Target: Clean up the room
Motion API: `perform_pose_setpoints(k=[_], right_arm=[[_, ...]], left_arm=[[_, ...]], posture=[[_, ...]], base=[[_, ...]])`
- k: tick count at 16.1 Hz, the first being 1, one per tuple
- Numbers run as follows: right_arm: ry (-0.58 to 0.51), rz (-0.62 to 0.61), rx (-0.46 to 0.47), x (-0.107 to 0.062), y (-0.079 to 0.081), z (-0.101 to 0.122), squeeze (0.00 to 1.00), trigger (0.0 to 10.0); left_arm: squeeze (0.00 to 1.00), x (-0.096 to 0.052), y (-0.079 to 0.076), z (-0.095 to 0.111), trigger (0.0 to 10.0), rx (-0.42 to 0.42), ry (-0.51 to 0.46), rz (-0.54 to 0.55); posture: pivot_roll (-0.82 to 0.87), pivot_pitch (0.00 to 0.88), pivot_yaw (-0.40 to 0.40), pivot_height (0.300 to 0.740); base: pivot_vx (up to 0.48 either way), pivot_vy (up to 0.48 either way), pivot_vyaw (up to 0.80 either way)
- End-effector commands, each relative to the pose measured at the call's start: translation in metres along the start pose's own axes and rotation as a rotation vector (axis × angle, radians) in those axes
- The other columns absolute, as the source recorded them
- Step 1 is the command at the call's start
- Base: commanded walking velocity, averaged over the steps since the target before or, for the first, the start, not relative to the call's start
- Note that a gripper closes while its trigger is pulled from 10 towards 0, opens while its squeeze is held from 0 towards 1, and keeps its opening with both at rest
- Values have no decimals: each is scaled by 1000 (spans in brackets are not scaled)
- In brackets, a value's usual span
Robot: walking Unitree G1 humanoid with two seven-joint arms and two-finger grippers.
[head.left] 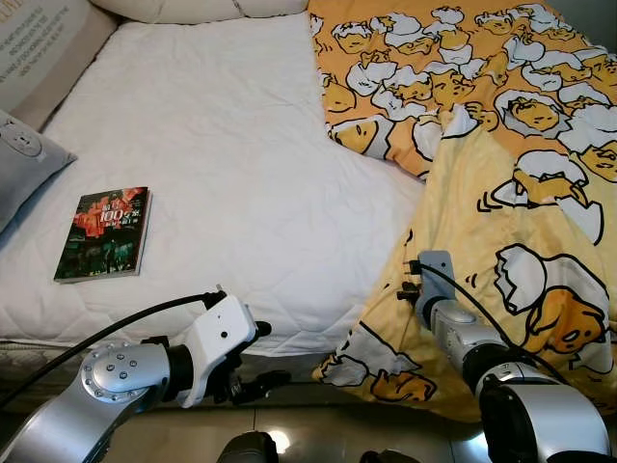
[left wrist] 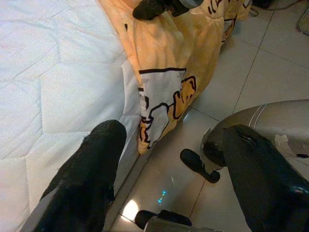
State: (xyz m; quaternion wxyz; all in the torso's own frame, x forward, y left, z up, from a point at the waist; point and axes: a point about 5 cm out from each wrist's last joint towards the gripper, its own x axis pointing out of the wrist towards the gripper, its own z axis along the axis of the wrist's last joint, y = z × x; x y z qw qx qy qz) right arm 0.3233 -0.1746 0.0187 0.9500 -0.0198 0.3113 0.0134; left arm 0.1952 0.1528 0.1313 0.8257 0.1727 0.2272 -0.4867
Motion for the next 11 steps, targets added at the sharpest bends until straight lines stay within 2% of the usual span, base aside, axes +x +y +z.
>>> perform_pose_setpoints(k=[1, 2, 3, 5, 6, 7, 8, 9, 10, 11], right_arm=[[-4, 30, -12, 0, 0, -1, 0, 0], [-2, 121, 5, -1, 7, -5, 0, 0], [-1, 149, 5, -1, 9, -6, 0, 0], [33, 447, -180, -9, 31, -30, 0, 0], [81, 599, -281, -16, 38, -50, 0, 0], [143, 744, -337, -26, 41, -71, 0, 0], [192, 848, -342, -35, 40, -88, 0, 0], [210, 886, -338, -39, 40, -94, 0, 0], [247, 982, -323, -49, 39, -109, 0, 0], [258, 1046, -277, -58, 38, -119, 0, 0]], left_arm=[[0, 0, 1, 1, 10000, 12, -3, 8], [0, 0, 1, 2, 10000, 12, -8, 11], [0, 0, 1, 2, 10000, 12, -8, 12], [0, 0, 1, 2, 10000, 11, -11, 13], [0, 0, 1, 2, 10000, 9, -12, 13], [0, 1, 0, 2, 10000, 8, -14, 13], [0, 1, 0, 2, 10000, 7, -16, 12], [0, 1, 0, 2, 10000, 7, -17, 11], [0, 2, -1, 2, 10000, 6, -18, 9], [0, 2, -1, 2, 10000, 7, -17, 7]], posture=[[229, 127, 30, 740], [229, 125, 27, 740], [229, 125, 27, 740], [218, 125, 26, 740], [218, 125, 26, 740], [214, 126, 25, 740], [211, 124, 25, 740], [210, 124, 26, 740], [210, 122, 25, 740], [207, 118, 26, 740]], base=[[0, 0, 0], [0, 0, 0], [0, 0, 0], [0, 0, 0], [0, 0, 0], [0, 0, 0], [0, 0, 0], [0, 0, 0], [0, 0, 0], [0, 0, 0]])
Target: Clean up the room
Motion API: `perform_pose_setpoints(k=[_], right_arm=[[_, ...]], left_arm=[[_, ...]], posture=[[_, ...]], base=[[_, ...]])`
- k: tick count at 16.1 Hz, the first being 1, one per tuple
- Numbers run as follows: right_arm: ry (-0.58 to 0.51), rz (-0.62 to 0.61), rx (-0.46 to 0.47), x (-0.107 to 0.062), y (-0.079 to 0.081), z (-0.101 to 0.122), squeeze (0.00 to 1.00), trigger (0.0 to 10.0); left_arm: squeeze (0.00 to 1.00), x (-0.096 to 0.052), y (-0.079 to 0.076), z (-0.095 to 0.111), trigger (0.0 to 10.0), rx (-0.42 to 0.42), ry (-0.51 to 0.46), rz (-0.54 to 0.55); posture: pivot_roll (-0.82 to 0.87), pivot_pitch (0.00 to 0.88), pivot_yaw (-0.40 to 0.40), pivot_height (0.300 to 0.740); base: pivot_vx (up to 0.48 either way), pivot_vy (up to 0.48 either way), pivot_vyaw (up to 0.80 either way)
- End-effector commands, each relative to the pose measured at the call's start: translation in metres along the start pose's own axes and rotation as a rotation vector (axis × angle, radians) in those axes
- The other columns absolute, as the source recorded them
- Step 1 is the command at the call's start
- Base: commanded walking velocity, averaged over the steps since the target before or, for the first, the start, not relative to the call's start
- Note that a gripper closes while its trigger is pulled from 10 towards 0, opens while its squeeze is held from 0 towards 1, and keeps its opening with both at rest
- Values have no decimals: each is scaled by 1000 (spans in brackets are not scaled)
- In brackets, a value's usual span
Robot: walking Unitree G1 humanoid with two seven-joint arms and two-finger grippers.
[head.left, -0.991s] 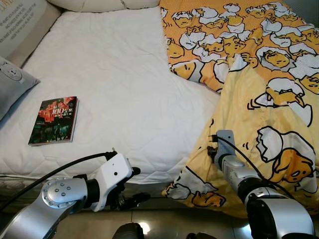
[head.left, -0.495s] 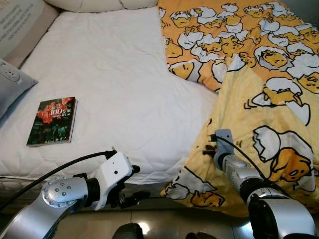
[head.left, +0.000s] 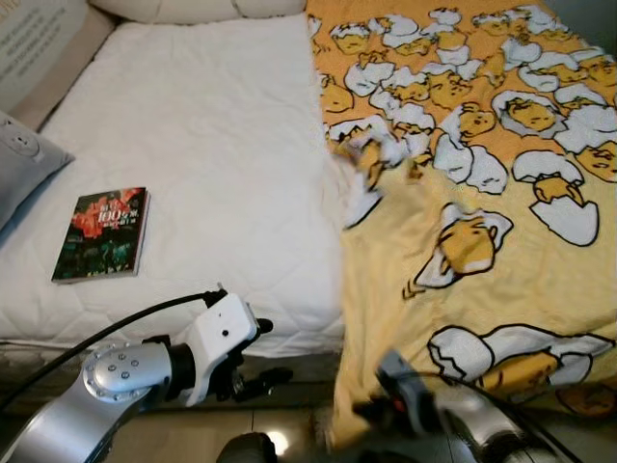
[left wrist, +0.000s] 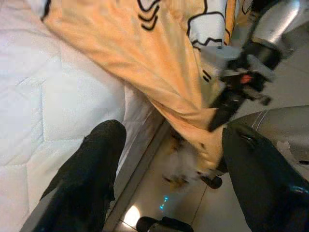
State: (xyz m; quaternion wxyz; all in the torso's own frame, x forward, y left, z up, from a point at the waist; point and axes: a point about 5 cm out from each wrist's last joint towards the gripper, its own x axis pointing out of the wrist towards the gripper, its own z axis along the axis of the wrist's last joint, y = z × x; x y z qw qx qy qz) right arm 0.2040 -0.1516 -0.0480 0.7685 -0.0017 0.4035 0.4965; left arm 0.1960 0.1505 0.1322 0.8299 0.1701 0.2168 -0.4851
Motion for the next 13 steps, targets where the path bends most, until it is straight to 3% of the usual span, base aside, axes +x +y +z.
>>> perform_pose_setpoints(k=[1, 3, 5, 7, 9, 11, 12, 13], right_arm=[[-57, 78, 14, 3, 8, 4, 0, 0], [-156, 149, 88, -1, 16, 4, 0, 0], [-153, 210, 88, -3, 26, 0, 0, 0], [28, 256, 31, -8, 41, -32, 0, 0], [239, 168, -84, -9, 44, -63, 0, 0], [215, 84, -47, -3, 44, -63, 0, 0], [201, 4, -82, 4, 42, -57, 0, 2235], [179, -20, -81, 7, 41, -53, 0, 10000]], left_arm=[[0, 0, -1, 0, 10000, 5, 4, -4], [0, 0, -1, -1, 10000, 6, 4, -8], [0, 0, -2, -1, 10000, 8, 6, -15], [0, 1, -4, -1, 10000, 9, 7, -22], [0, 2, -6, -2, 10000, 13, 11, -34], [0, 2, -6, -2, 10000, 17, 13, -39], [0, 2, -5, -2, 10000, 18, 14, -39], [0, 2, -5, -2, 10000, 19, 15, -39]], posture=[[206, 119, 27, 740], [204, 115, 27, 740], [198, 113, 27, 740], [198, 113, 27, 740], [197, 111, 30, 740], [201, 111, 32, 740], [201, 114, 35, 740], [201, 114, 35, 740]], base=[[0, 0, 0], [0, 0, 0], [0, 0, 0], [0, 0, 0], [0, 0, 0], [0, 0, 0], [0, 0, 0], [0, 0, 0]])
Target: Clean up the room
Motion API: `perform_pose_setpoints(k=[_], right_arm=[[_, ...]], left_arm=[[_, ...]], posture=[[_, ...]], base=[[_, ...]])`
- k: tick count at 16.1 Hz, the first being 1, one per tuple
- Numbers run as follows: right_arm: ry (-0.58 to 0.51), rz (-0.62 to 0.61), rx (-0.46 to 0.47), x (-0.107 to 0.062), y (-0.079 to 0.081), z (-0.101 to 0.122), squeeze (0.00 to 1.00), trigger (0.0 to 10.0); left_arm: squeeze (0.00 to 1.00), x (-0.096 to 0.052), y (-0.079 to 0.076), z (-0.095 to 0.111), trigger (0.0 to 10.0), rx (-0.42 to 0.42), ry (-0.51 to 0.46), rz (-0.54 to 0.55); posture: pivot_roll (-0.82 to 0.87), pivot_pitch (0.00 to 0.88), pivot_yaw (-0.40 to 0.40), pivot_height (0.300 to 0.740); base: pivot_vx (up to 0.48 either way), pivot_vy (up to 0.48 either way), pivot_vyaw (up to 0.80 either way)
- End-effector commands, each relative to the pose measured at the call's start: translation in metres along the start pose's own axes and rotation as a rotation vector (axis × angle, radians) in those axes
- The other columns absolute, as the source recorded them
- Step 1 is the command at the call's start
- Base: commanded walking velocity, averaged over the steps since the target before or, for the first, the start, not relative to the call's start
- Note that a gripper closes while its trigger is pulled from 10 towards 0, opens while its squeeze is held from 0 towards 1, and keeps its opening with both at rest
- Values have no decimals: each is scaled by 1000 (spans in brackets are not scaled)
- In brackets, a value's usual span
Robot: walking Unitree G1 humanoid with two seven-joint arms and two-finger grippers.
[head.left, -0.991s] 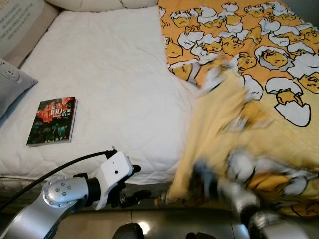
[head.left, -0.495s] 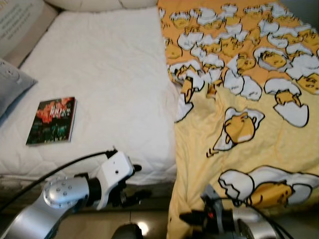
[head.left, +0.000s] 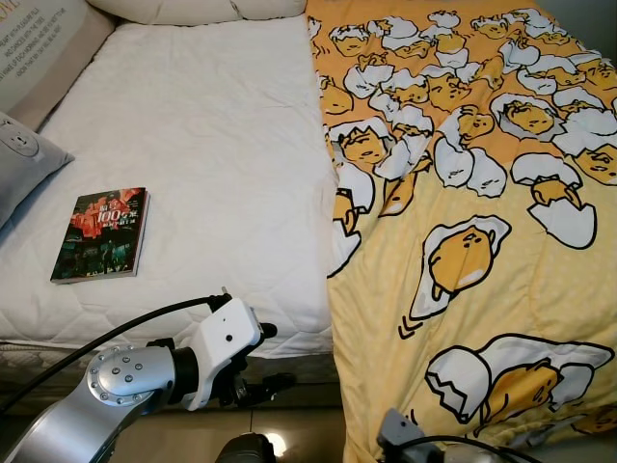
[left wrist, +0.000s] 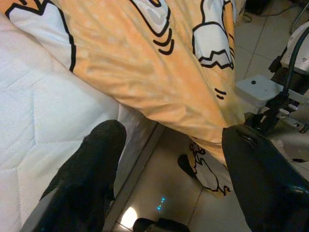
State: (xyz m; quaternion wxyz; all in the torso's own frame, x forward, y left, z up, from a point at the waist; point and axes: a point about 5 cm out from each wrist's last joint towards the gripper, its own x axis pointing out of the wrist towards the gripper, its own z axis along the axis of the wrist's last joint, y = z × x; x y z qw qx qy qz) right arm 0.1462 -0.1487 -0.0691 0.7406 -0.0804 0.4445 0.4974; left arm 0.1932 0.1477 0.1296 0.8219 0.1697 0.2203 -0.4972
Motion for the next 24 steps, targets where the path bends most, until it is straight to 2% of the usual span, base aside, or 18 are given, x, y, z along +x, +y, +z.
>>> perform_pose_setpoints(k=[1, 2, 3, 6, 8, 10, 11, 12, 13, 14, 16, 18, 20, 21, 22, 23, 24], right_arm=[[-18, 4, 25, 5, 4, 2, 0, 10000], [-50, -11, 32, 7, 3, 6, 894, 10000], [-87, -27, 31, 8, 2, 11, 1000, 10000], [-173, -84, 22, 7, -3, 23, 1000, 10000], [-292, -194, -5, -1, -16, 43, 1000, 10000], [-454, -352, -28, -11, -34, 71, 1000, 10000], [-552, -472, -23, -20, -46, 90, 1000, 10000], [-591, -509, -14, -23, -50, 97, 1000, 10000], [-656, -572, 13, -27, -60, 118, 1000, 10000], [-678, -616, 29, -28, -67, 132, 1000, 10000], [-628, -713, 56, -24, -78, 154, 1000, 10000], [-594, -737, 58, -22, -81, 163, 1000, 10000], [-508, -774, 63, -17, -85, 178, 1000, 10000], [-437, -784, 93, -14, -86, 178, 1000, 10000], [-366, -788, 90, -11, -87, 175, 608, 10000], [-324, -774, 88, -8, -86, 170, 0, 10000], [-309, -768, 105, -8, -86, 168, 0, 9608]], left_arm=[[0, 0, -1, -1, 10000, 17, 12, -11], [0, 0, -1, -1, 10000, 19, 14, -12], [0, 0, 0, -1, 10000, 21, 15, -13], [0, 1, 0, -2, 10000, 21, 14, -12], [0, 1, -1, -2, 10000, 21, 14, -16], [0, 2, -1, -1, 10000, 22, 12, -17], [0, 2, -1, -1, 10000, 23, 10, -15], [0, 2, 0, -1, 10000, 23, 9, -15], [0, 1, 0, 0, 10000, 23, 7, -13], [0, 1, -1, 0, 10000, 24, 6, -13], [0, 1, -1, 3, 10000, 24, 0, -10], [0, 1, 0, 4, 10000, 24, -3, -6], [0, -2, -1, 6, 10000, 24, -4, -7], [0, -4, -1, 5, 10000, 24, -1, -8], [0, -6, -3, 6, 10000, 23, 3, -9], [0, -8, -4, 6, 10000, 22, 8, -9], [0, -10, -5, 5, 10000, 21, 13, -9]], posture=[[199, 114, 36, 740], [199, 114, 36, 740], [200, 109, 37, 740], [198, 111, 37, 740], [197, 111, 38, 740], [197, 111, 38, 740], [199, 115, 39, 740], [199, 115, 39, 740], [203, 120, 47, 740], [207, 120, 48, 740], [220, 125, 51, 740], [226, 131, 53, 740], [244, 145, 54, 740], [255, 147, 53, 740], [266, 152, 53, 740], [279, 160, 52, 740], [281, 161, 51, 740]], base=[[0, 0, 0], [0, 0, 0], [0, 0, 0], [0, 0, 0], [0, 0, 0], [0, 0, 0], [0, 0, 0], [0, 0, 0], [0, 0, 0], [0, 0, 0], [0, 0, 0], [0, 0, 0], [0, 0, 0], [0, 0, 0], [0, 0, 0], [0, 0, 0], [0, 0, 0]])
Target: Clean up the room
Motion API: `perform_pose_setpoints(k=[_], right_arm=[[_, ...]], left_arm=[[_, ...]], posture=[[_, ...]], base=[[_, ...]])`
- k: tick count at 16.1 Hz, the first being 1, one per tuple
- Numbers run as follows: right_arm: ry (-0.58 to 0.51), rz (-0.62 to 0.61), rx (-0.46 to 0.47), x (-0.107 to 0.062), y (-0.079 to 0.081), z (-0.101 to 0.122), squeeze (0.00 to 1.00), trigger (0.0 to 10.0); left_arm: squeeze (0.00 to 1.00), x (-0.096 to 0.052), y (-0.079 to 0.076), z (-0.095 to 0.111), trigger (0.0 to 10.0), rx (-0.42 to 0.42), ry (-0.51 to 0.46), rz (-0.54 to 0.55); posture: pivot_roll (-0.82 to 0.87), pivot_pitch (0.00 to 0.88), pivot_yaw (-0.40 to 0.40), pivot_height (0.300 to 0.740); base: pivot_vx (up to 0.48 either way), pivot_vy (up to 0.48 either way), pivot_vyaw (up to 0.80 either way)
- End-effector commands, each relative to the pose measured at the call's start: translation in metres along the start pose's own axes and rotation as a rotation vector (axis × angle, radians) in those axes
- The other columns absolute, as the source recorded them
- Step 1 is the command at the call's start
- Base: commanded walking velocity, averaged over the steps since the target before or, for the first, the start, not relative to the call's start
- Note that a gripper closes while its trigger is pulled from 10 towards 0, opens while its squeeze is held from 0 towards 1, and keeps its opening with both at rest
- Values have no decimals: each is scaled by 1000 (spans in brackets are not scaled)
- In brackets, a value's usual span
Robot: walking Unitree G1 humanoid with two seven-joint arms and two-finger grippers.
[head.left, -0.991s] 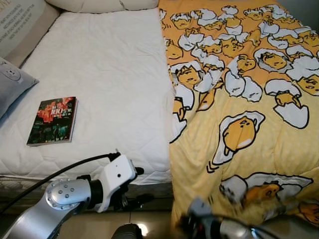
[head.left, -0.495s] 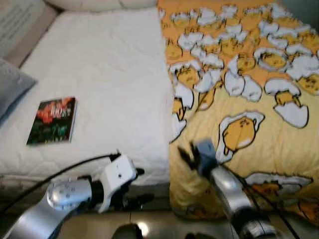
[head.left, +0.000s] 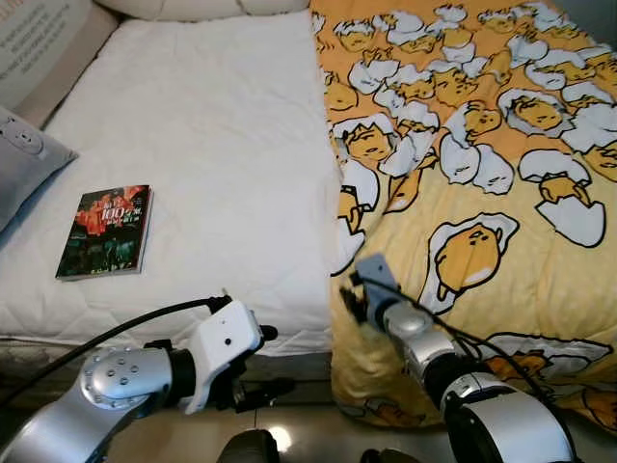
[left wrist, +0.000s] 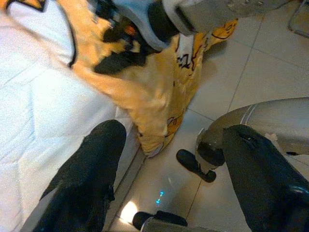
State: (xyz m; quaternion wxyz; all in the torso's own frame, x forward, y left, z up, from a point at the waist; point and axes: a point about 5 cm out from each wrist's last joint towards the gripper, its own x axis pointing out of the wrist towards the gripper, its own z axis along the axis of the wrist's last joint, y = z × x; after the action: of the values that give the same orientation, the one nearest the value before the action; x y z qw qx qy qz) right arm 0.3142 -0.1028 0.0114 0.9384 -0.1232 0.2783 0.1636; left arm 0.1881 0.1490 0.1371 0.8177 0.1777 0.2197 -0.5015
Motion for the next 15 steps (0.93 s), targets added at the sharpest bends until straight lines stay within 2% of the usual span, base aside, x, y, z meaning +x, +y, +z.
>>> perform_pose_setpoints(k=[1, 2, 6, 9, 11, 15], right_arm=[[42, 2, 1, 0, 1, -6, 0, 4118], [64, 3, 2, -1, 0, -11, 0, 0], [108, -10, -17, -4, -8, -21, 0, 0], [93, -4, 15, -4, -13, -18, 0, 0], [75, -5, 50, -4, -16, -14, 0, 0], [67, 39, 76, -4, -15, -13, 0, 0]], left_arm=[[0, -4, -1, 0, 10000, 3, 10, 1], [0, -6, -1, -1, 10000, 0, 19, 6], [0, -11, -1, -7, 10000, -11, 51, 32], [0, -9, -2, -8, 10000, -17, 53, 41], [0, -10, 3, -12, 10000, -18, 77, 80], [0, -10, 6, -13, 10000, -25, 72, 94]], posture=[[287, 165, 49, 740], [293, 170, 46, 740], [291, 184, 37, 740], [285, 181, 39, 740], [282, 178, 40, 740], [277, 176, 43, 740]], base=[[0, 0, 0], [0, 0, 0], [0, 0, 0], [0, 0, 0], [0, 0, 0], [0, 0, 0]])
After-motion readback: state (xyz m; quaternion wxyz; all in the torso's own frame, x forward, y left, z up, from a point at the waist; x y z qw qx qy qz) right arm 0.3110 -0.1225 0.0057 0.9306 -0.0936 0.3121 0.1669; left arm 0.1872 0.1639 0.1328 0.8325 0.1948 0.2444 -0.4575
